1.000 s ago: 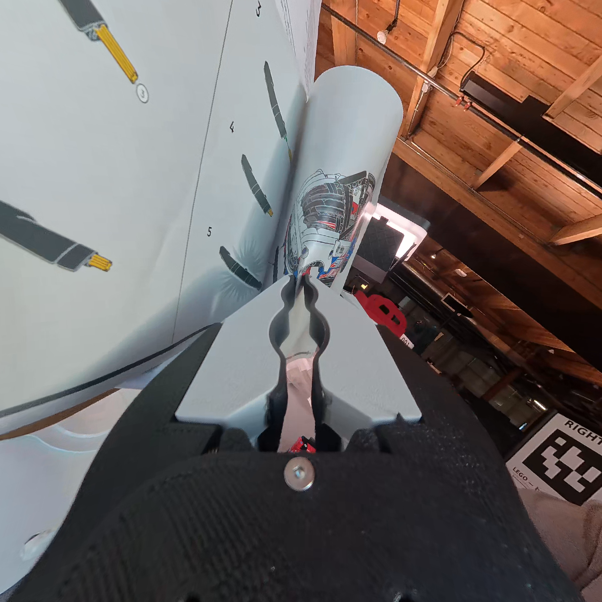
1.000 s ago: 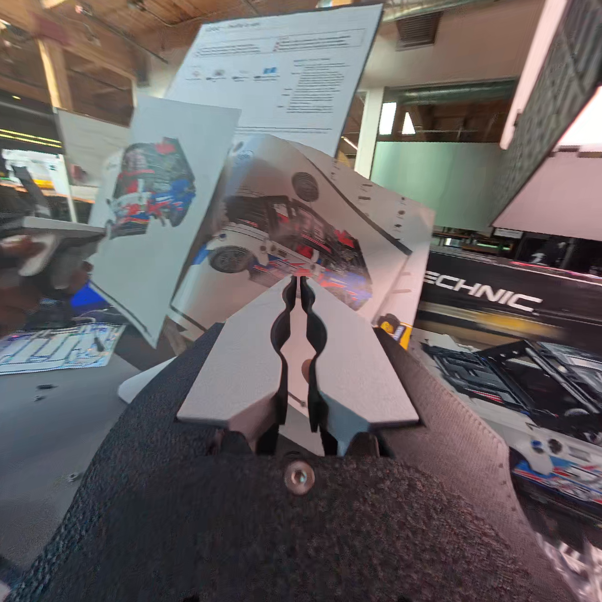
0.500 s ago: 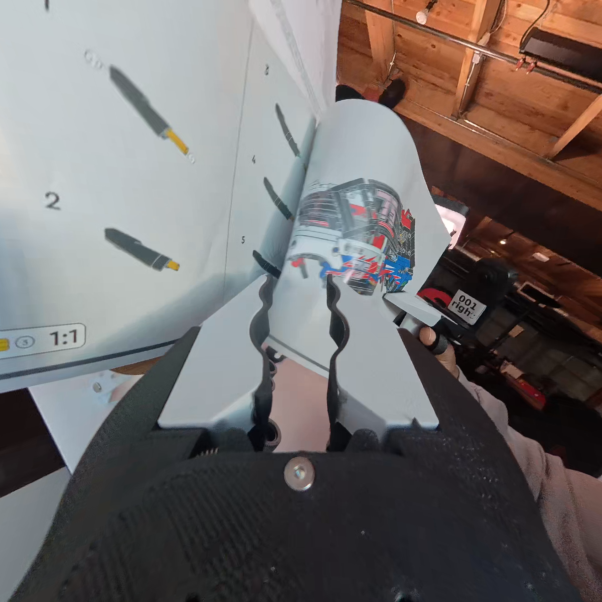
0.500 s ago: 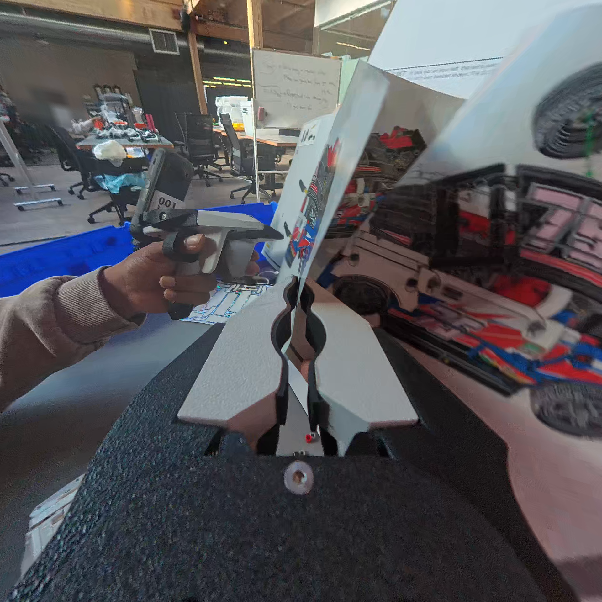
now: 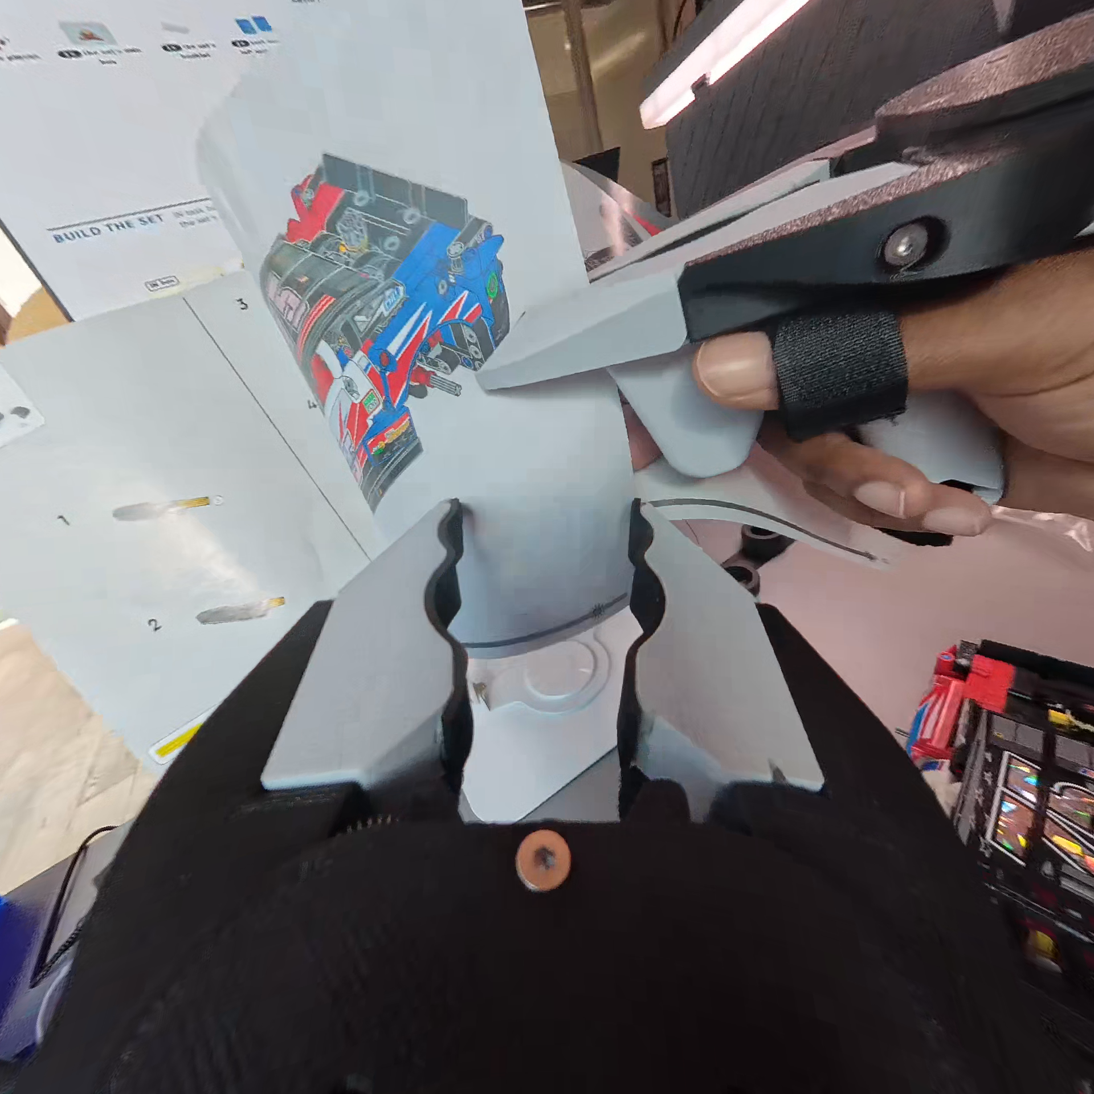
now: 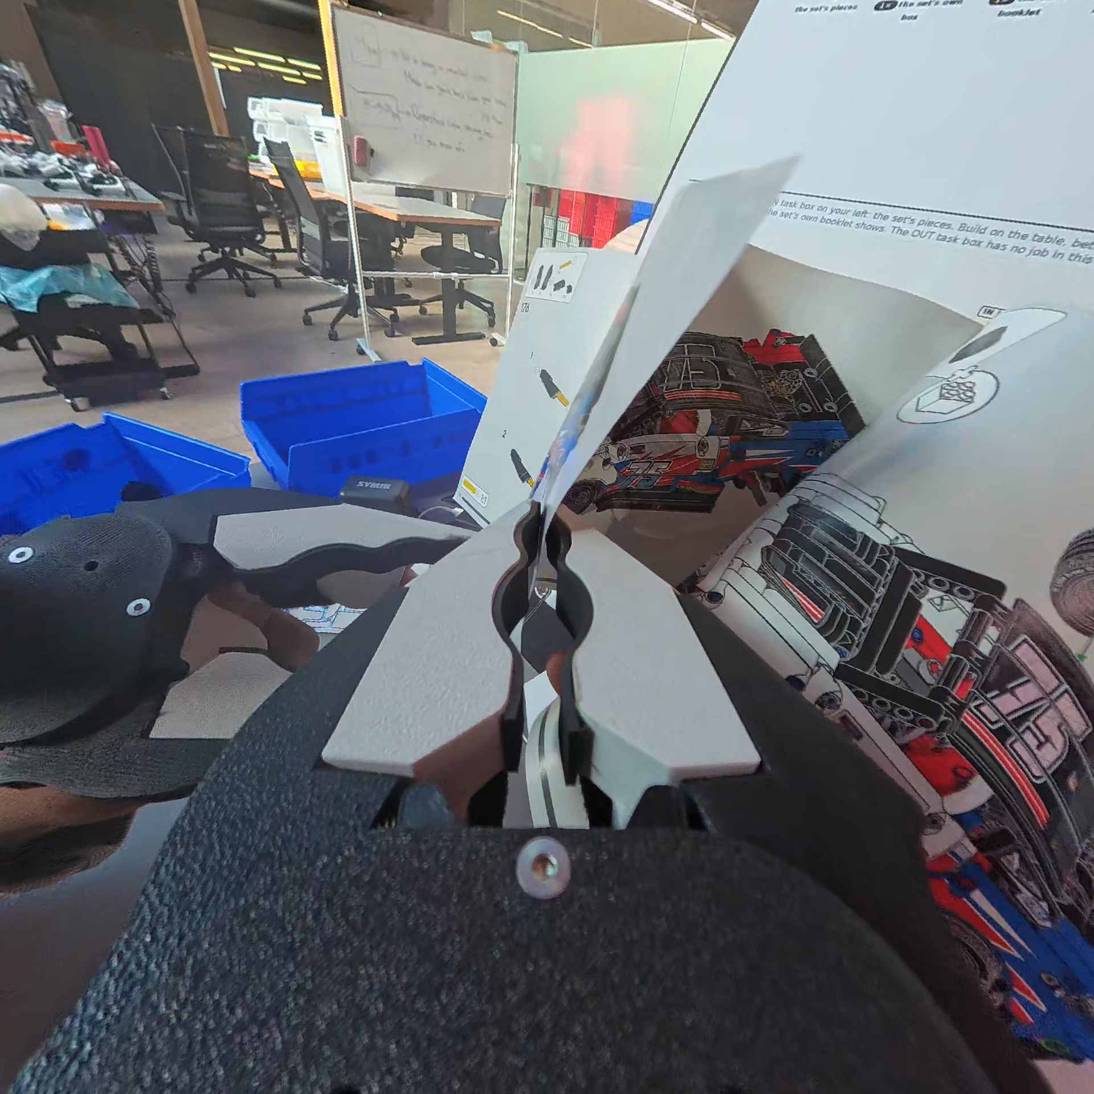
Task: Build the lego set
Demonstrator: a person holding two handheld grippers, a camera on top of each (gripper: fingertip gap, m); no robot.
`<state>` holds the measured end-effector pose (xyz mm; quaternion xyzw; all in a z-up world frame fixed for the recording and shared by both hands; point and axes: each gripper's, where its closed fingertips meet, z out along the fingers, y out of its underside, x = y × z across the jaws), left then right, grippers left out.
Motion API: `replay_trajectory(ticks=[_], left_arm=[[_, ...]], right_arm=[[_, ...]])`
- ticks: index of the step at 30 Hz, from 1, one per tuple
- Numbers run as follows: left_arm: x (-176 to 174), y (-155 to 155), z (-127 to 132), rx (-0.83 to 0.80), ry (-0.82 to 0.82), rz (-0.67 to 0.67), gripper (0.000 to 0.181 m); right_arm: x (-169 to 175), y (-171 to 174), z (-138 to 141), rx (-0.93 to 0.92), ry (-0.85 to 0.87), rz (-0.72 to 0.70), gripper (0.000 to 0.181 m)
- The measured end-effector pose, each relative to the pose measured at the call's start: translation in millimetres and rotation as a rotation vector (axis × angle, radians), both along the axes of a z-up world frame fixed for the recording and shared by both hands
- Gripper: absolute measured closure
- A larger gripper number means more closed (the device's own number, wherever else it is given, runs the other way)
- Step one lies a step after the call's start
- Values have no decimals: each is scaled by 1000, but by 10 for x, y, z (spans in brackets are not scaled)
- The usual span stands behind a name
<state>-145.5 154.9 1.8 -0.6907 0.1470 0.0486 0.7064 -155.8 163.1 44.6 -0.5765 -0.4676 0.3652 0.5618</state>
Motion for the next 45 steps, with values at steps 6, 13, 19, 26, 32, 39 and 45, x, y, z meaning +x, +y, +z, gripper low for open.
replay_trajectory(ticks=[6,13,19,26,32,39,45], left_arm=[[-266,-65,101,56,-27,80,180],[-38,-72,-123,-152,87,-26,94],[-413,-28,-71,-43,184,179,167],[-842,-164,133,10,-51,162,181],[-720,-299,244,36,-174,28,181],[-139,-276,296,47,-139,-107,181],[313,-144,218,52,0,-108,181]], right_arm=[[66,61,-137,-11,-43,32,168],[-90,-157,-185,-149,13,273,108],[-80,-231,-176,-143,21,329,89],[433,543,-324,3,-89,-100,125],[885,986,-320,36,-87,-367,146],[376,-202,261,-86,151,179,134],[328,-227,301,34,53,84,171]])
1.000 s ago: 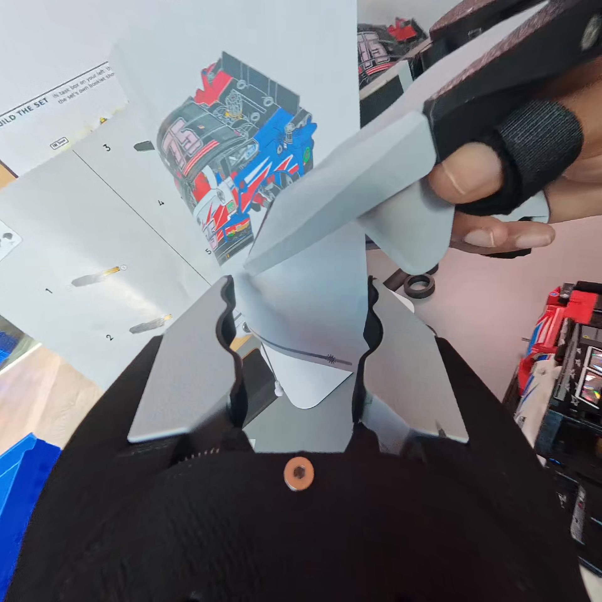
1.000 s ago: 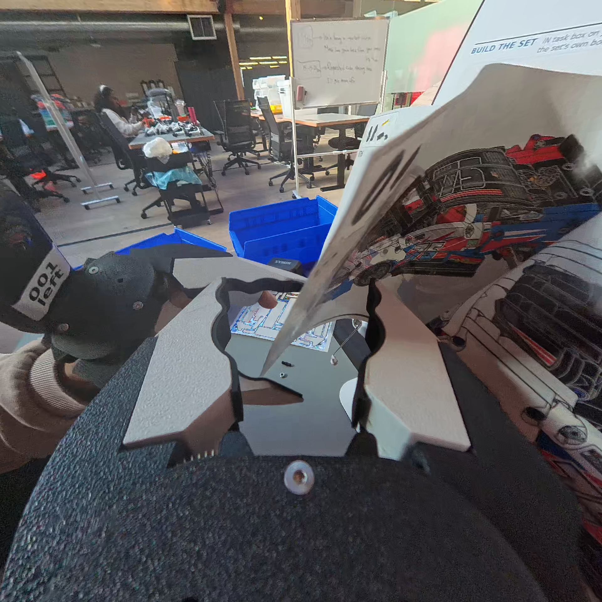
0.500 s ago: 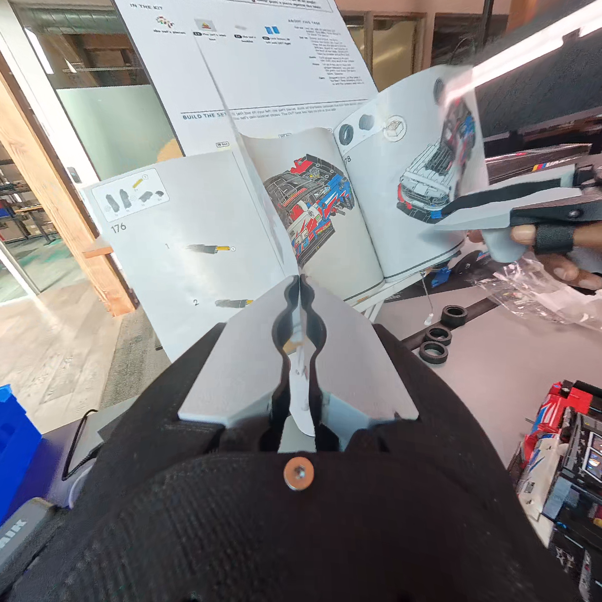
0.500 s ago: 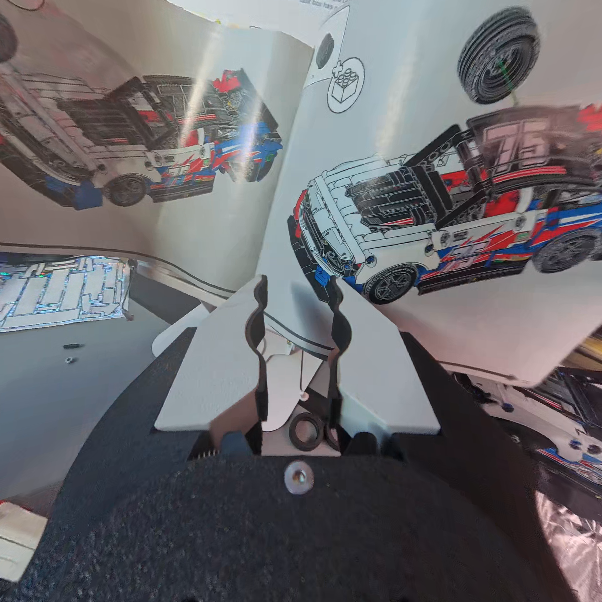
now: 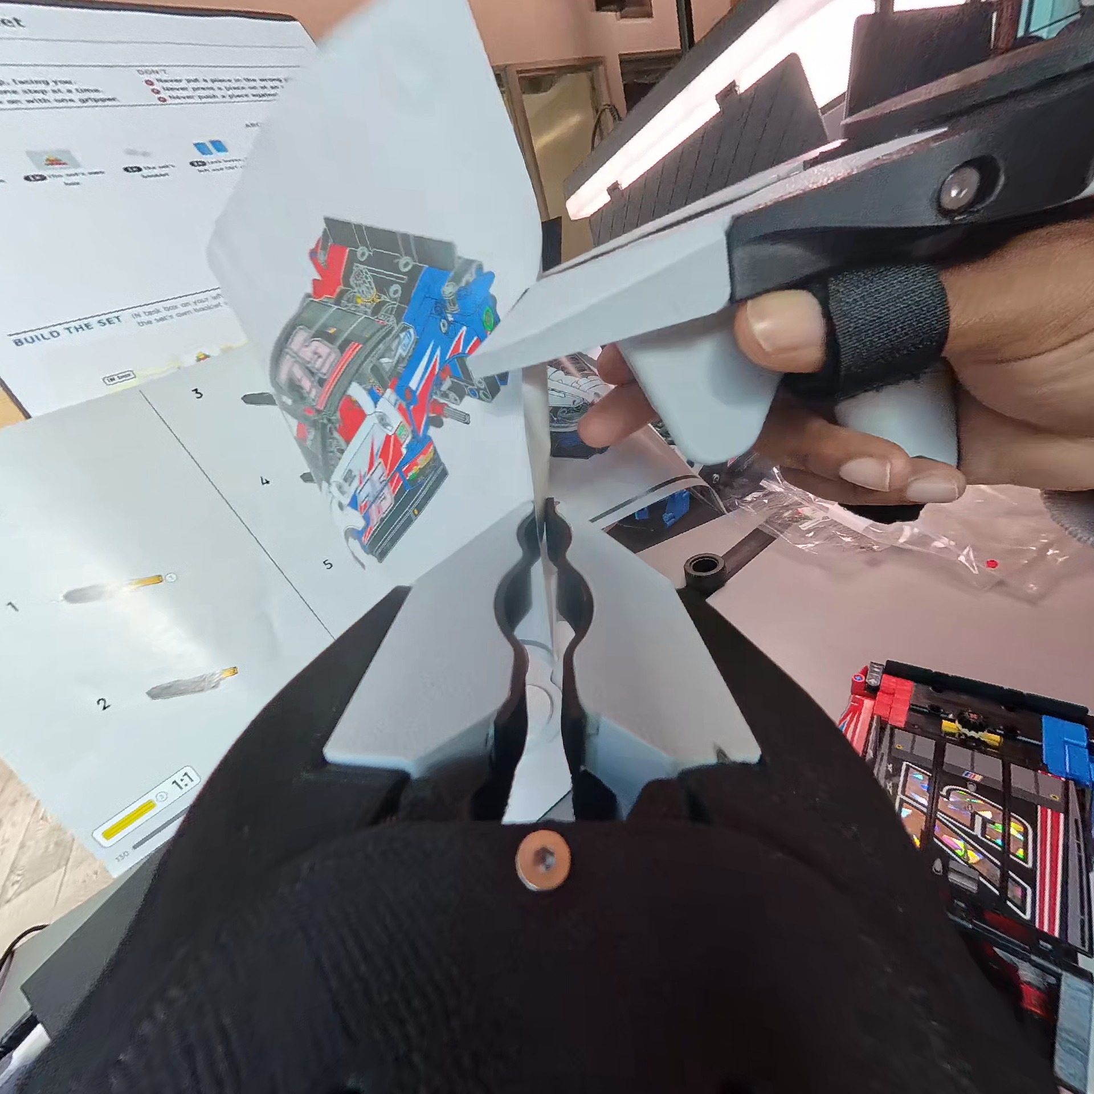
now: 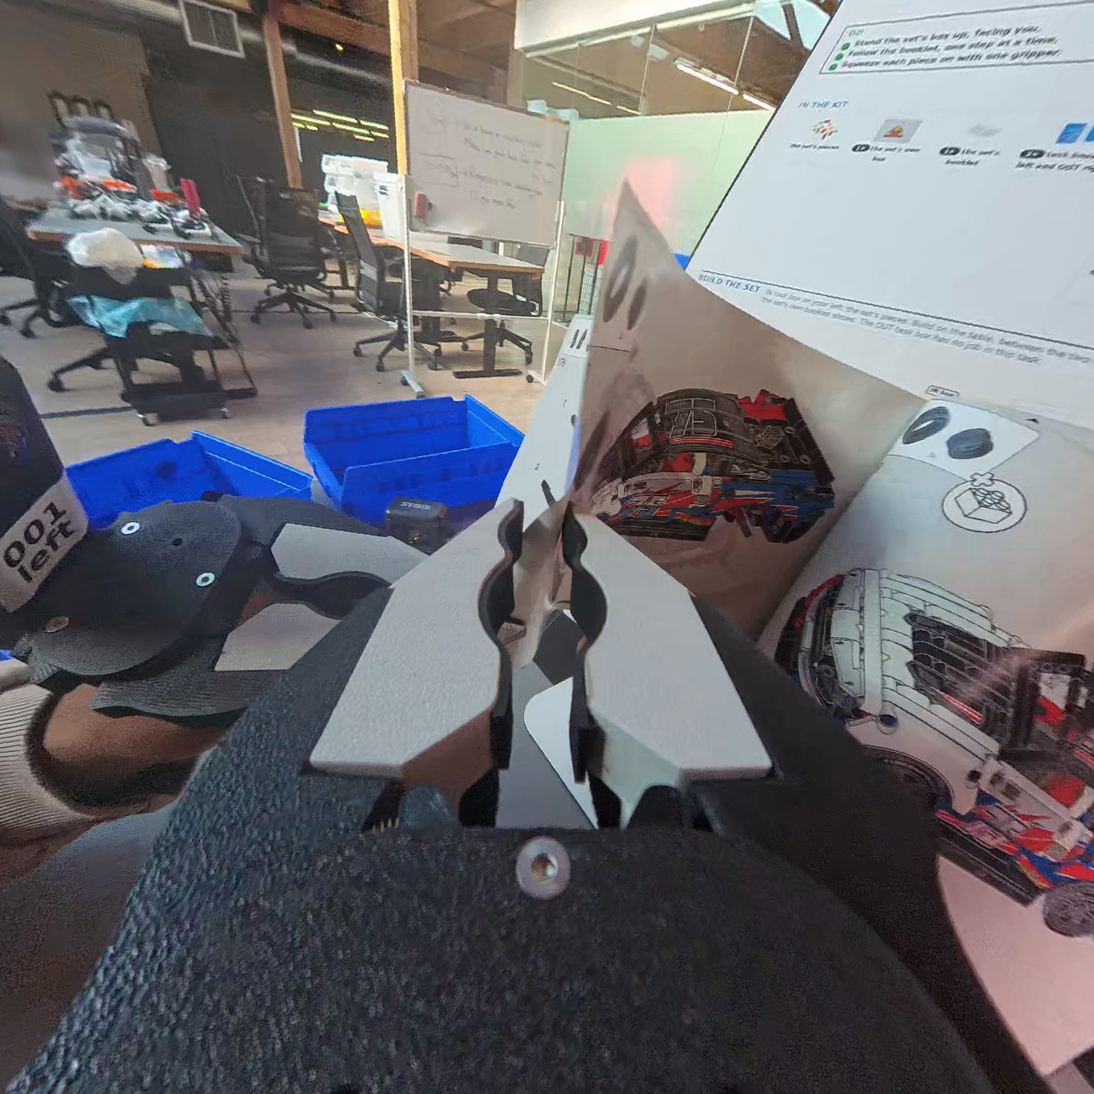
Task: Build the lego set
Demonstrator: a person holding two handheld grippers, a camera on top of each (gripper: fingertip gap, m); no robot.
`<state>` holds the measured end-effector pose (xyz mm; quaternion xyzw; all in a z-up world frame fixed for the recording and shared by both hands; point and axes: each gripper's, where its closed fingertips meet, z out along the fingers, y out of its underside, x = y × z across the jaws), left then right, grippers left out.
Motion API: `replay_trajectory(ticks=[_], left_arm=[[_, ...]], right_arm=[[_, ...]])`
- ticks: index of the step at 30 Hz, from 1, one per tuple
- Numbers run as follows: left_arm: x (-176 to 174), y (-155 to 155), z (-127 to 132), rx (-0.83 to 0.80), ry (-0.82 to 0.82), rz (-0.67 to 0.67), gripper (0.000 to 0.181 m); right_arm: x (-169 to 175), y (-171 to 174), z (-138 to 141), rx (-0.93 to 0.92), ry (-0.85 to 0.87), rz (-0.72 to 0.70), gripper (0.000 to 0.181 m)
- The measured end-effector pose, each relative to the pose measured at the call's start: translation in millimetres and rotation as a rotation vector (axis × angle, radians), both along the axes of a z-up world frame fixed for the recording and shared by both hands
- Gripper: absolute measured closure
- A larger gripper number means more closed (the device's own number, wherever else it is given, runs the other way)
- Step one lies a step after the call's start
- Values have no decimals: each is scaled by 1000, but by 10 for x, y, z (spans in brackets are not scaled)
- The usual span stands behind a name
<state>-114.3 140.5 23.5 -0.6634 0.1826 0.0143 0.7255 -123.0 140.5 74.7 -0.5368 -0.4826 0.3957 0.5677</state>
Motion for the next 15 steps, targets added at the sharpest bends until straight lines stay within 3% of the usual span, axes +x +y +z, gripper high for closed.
replay_trajectory(ticks=[3,7,8,11,14,15], left_arm=[[22,10,4,5,18,7,181],[-232,3,48,16,-9,70,181],[-327,-1,50,11,-34,81,181],[-665,-10,35,5,-79,144,181],[-974,-73,20,5,-59,216,181],[-1065,-95,14,-1,-55,232,181]], right_arm=[[39,-102,10,-18,35,96,175],[-14,16,-83,-80,31,126,142],[-37,144,-141,-92,27,105,142],[-62,782,-567,-88,-123,-121,157],[176,1433,-848,144,-304,-468,170],[233,1550,-877,187,-319,-520,169]])
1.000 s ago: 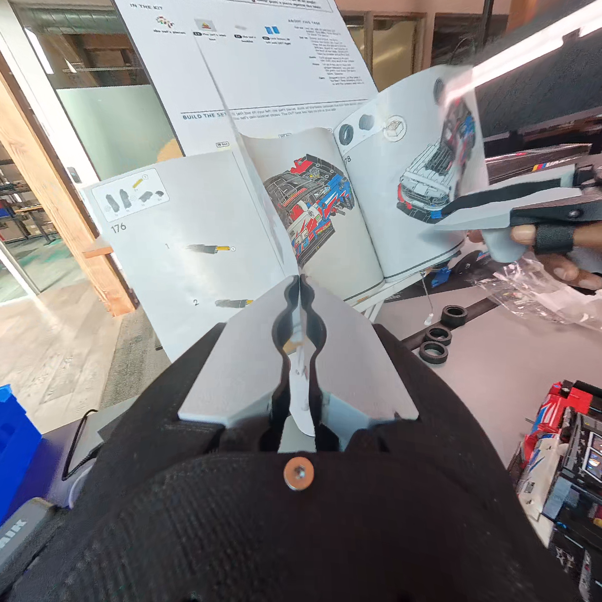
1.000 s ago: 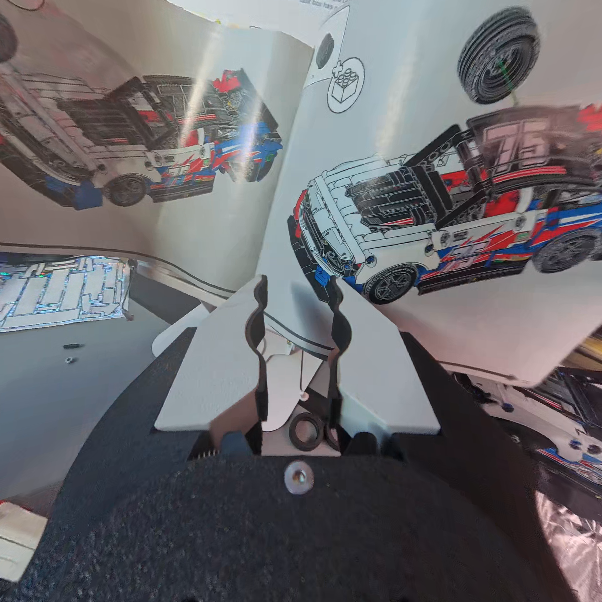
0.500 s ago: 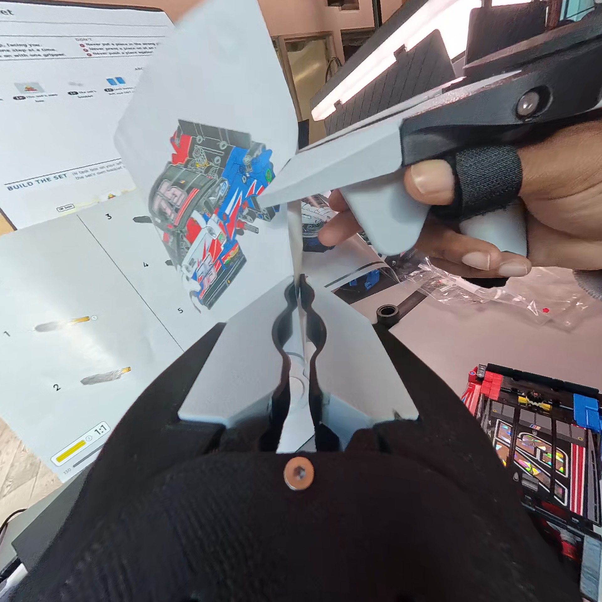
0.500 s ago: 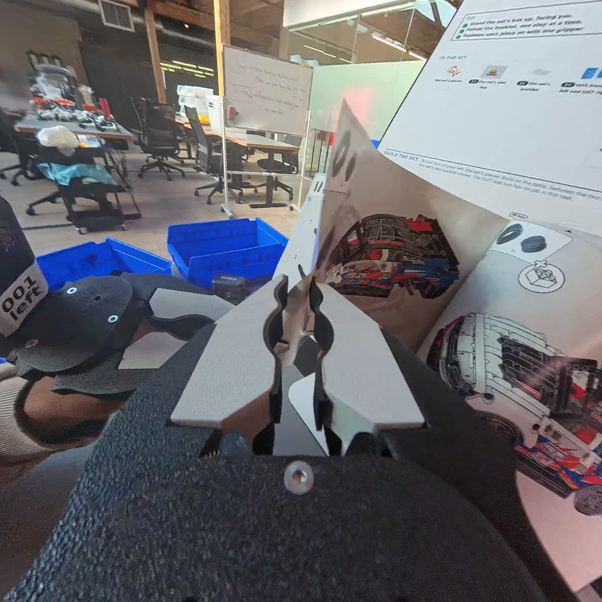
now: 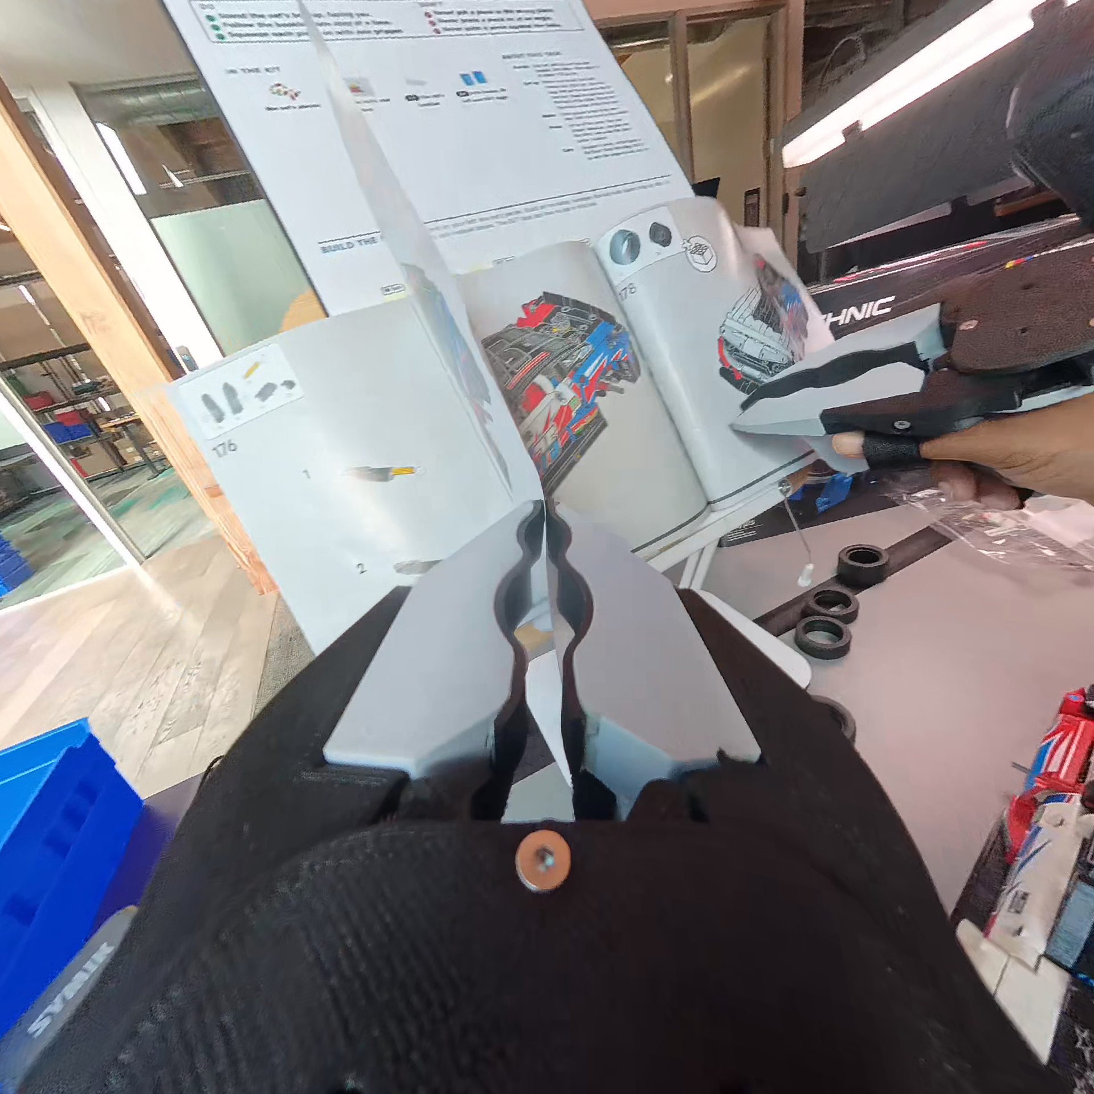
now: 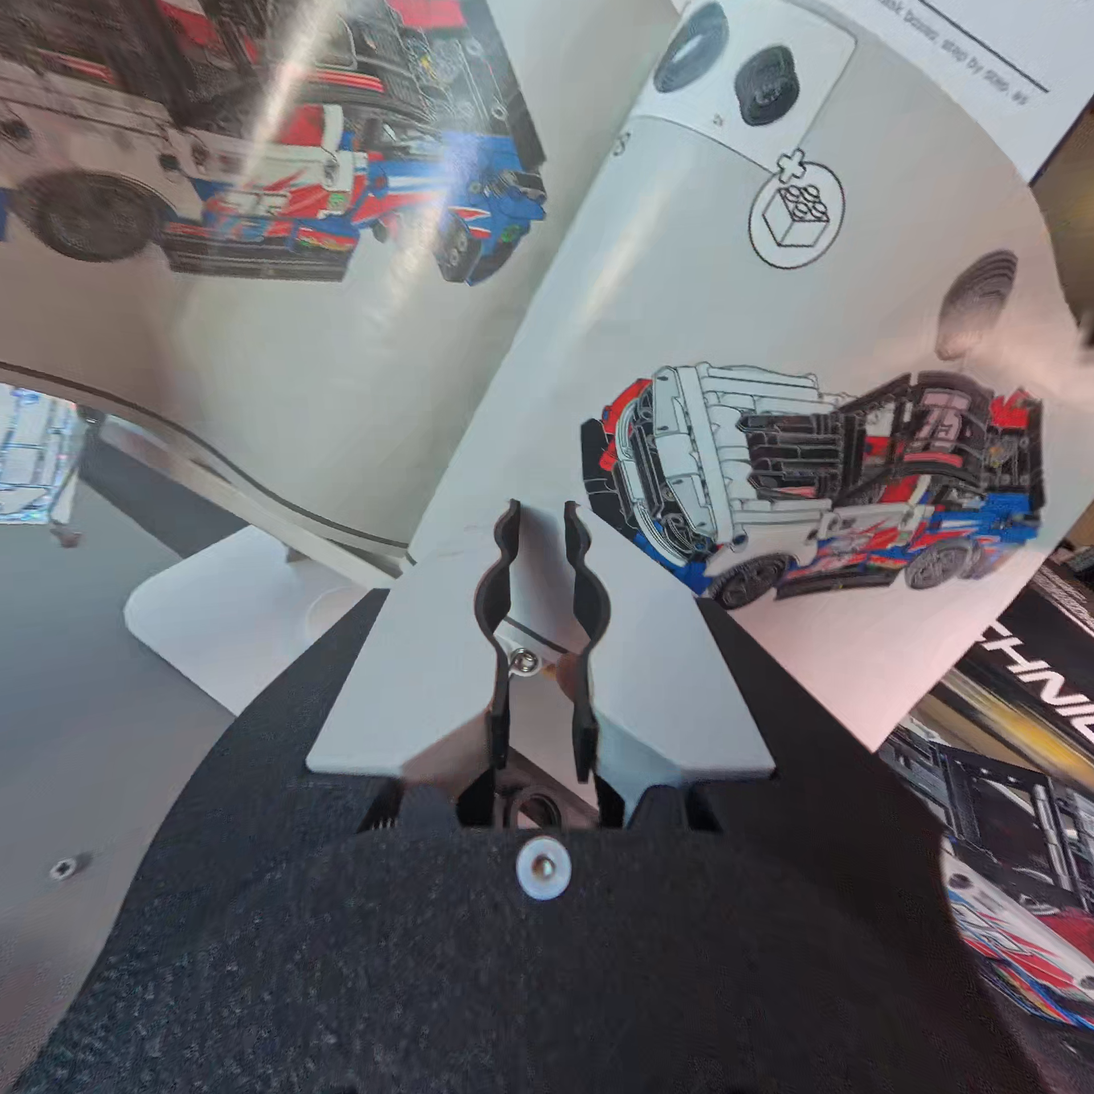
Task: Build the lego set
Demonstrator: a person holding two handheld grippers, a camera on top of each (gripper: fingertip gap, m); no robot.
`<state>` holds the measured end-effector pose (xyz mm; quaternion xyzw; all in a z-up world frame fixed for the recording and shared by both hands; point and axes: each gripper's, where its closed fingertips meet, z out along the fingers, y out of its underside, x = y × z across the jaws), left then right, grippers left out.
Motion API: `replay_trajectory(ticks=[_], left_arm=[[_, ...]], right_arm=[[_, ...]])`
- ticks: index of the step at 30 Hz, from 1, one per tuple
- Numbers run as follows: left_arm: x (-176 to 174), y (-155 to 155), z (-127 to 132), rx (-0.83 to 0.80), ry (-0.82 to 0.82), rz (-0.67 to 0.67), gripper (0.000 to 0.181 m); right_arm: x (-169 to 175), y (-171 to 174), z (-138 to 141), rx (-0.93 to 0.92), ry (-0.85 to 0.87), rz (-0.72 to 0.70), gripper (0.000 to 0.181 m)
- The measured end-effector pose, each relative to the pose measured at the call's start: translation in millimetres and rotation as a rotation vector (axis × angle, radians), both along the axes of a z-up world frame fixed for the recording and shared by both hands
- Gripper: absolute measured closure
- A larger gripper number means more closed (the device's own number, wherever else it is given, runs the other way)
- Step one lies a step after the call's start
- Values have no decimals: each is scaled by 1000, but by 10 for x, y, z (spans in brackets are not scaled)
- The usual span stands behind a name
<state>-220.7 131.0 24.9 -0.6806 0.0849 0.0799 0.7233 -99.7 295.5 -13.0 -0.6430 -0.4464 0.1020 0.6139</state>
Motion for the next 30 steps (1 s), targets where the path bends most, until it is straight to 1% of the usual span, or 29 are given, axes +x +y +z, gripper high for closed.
replay_trajectory(ticks=[2,4,7,9,11,12,13,17,22,24,26,28,30], left_arm=[[-208,-16,-27,-18,-5,34,181],[-454,8,-85,-46,-13,77,181],[-791,94,-206,-98,18,133,181],[-905,191,-306,-139,63,143,181],[-944,274,-383,-165,122,151,181],[-949,305,-415,-176,141,154,181],[-950,331,-448,-188,145,153,181],[-983,381,-628,-253,42,111,180],[-1000,213,-749,-243,-76,50,173],[-1024,114,-743,-217,-124,56,172],[-1102,11,-708,-180,-191,90,172],[-1138,-101,-566,-96,-227,130,172],[-921,-126,-398,-22,-158,116,176]], right_arm=[[40,118,-83,-39,16,-21,157],[48,120,-105,-111,43,-19,153],[35,0,34,-78,24,-40,151],[-44,-110,147,-51,17,-38,150],[-144,-156,167,-68,-7,-43,143],[-187,-139,155,-82,-10,-49,137],[-221,-104,135,-93,-7,-54,136],[-212,65,42,-130,37,-98,131],[-168,103,46,-103,34,-106,126],[-154,104,51,-92,20,-114,126],[-150,103,47,-85,11,-119,126],[-147,100,47,-82,12,-120,126],[-146,96,42,-81,12,-121,126]])
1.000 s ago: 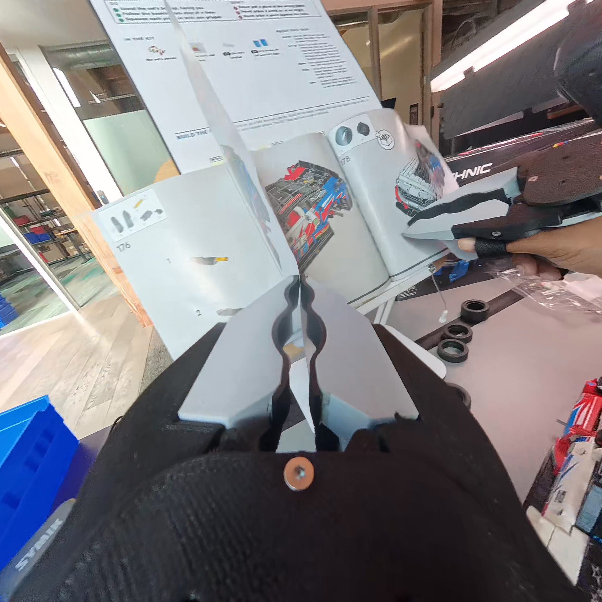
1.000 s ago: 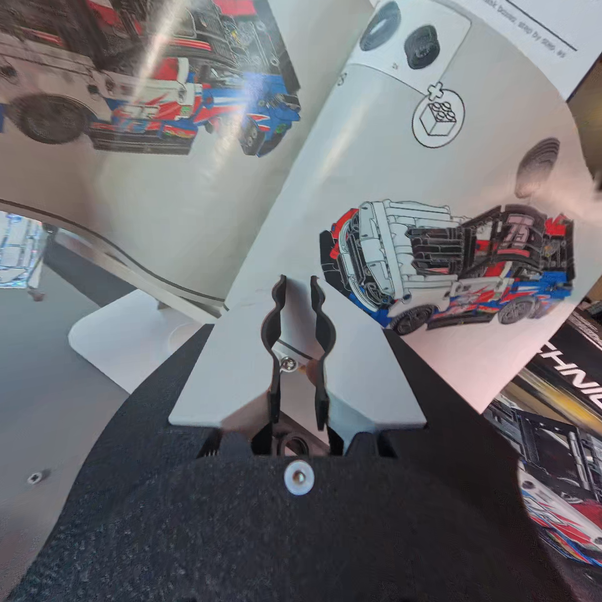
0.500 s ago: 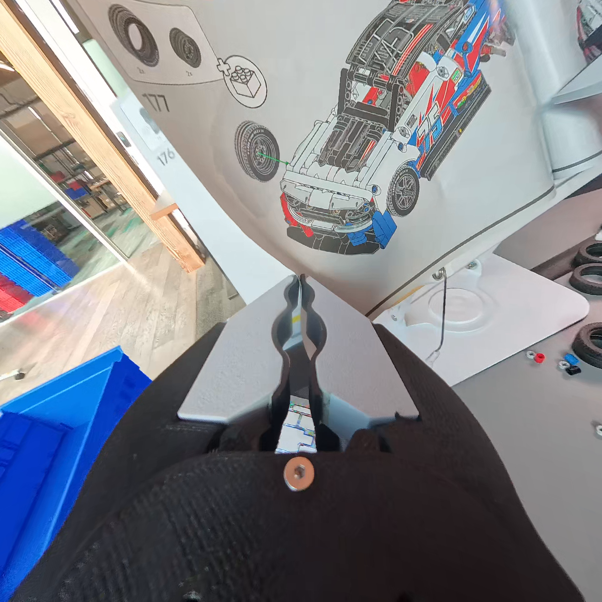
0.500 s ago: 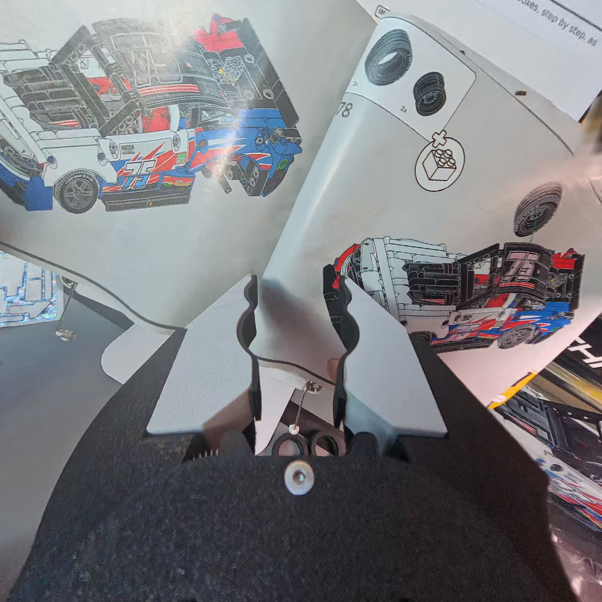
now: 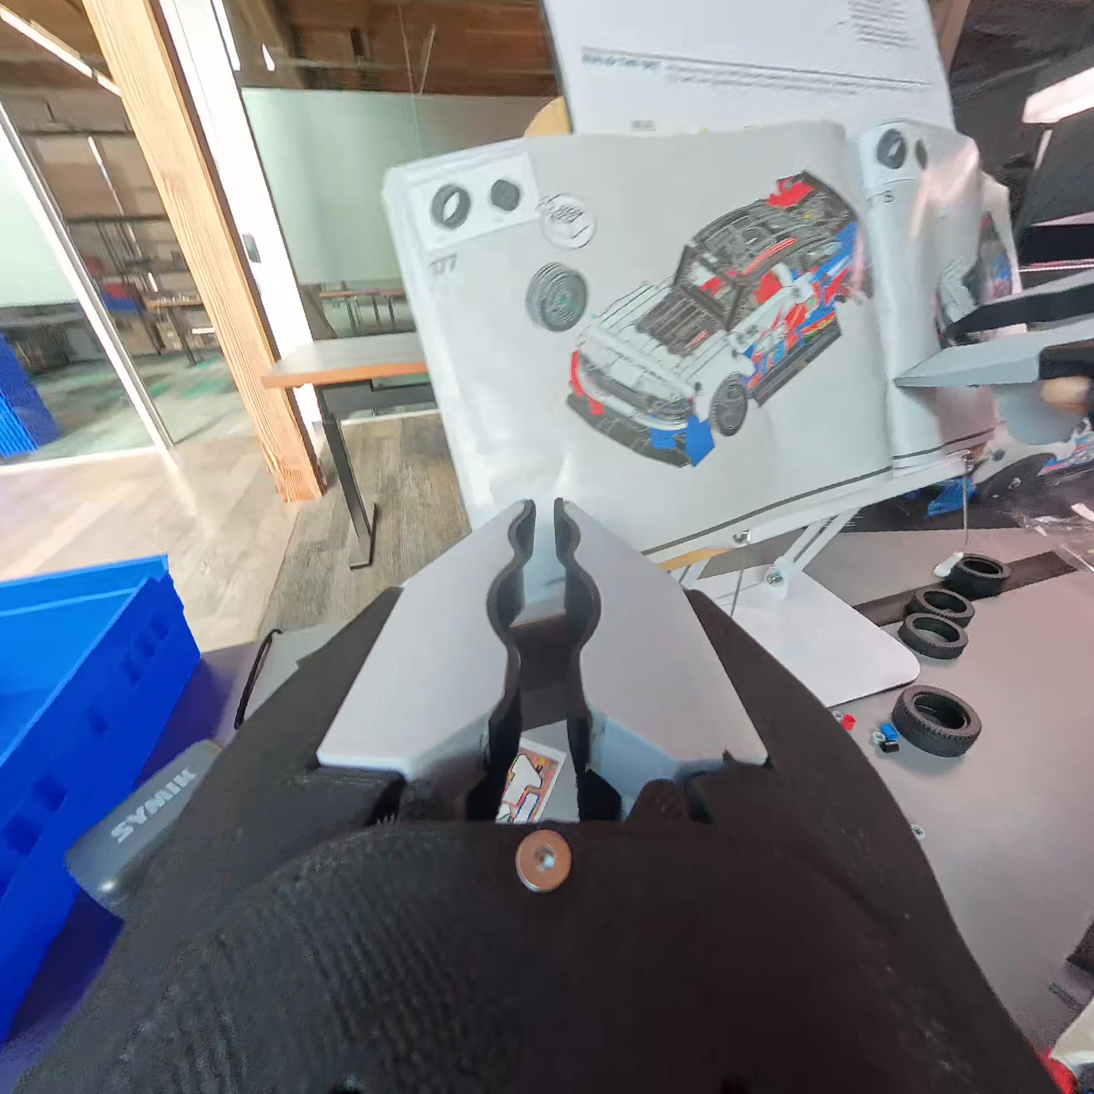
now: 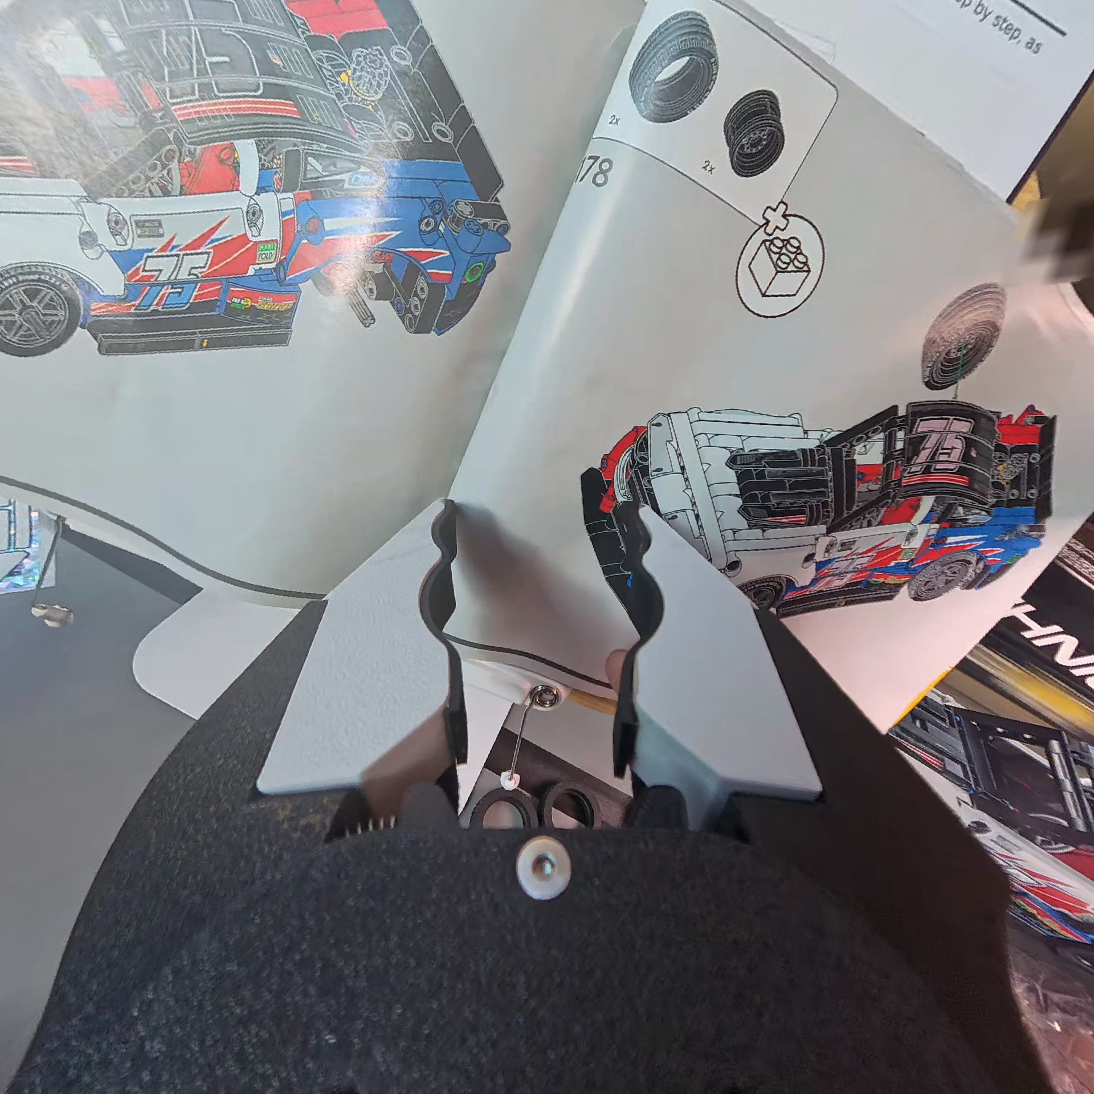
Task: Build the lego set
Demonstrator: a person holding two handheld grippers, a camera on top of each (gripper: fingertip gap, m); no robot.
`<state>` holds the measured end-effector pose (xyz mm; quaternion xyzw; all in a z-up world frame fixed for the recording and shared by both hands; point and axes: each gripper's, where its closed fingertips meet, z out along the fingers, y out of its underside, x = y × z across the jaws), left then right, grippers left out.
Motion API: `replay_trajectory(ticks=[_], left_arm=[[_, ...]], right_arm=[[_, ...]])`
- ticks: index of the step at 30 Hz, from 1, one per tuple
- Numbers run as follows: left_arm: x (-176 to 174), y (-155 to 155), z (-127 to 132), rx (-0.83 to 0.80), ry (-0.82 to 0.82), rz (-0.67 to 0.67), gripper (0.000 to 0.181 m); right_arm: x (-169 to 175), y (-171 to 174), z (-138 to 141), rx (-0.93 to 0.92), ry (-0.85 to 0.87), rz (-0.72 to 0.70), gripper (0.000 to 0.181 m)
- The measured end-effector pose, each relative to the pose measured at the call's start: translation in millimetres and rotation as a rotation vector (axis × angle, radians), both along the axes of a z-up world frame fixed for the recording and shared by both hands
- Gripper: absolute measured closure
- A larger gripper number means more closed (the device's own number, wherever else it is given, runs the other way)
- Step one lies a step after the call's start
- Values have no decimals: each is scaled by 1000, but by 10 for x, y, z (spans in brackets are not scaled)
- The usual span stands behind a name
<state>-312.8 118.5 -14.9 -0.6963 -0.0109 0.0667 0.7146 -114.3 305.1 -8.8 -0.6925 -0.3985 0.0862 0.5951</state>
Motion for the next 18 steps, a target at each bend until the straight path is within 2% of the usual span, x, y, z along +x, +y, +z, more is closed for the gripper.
replay_trajectory(ticks=[3,5,7,12,15,18], left_arm=[[738,234,96,-6,112,-152,180],[1261,502,125,-43,120,-277,181],[1632,819,126,-100,147,-350,181],[1906,1487,-39,-251,224,-343,181],[1878,1610,-232,-352,331,-300,181],[1857,1608,-261,-329,365,-288,181]], right_arm=[[2,-3,-2,1,-4,-6,126],[5,2,-3,4,-18,-7,125],[15,15,-4,6,-33,-11,125],[67,48,-28,-8,-44,-4,124],[134,32,-59,-19,-50,12,125],[183,-63,88,38,-16,33,134]])
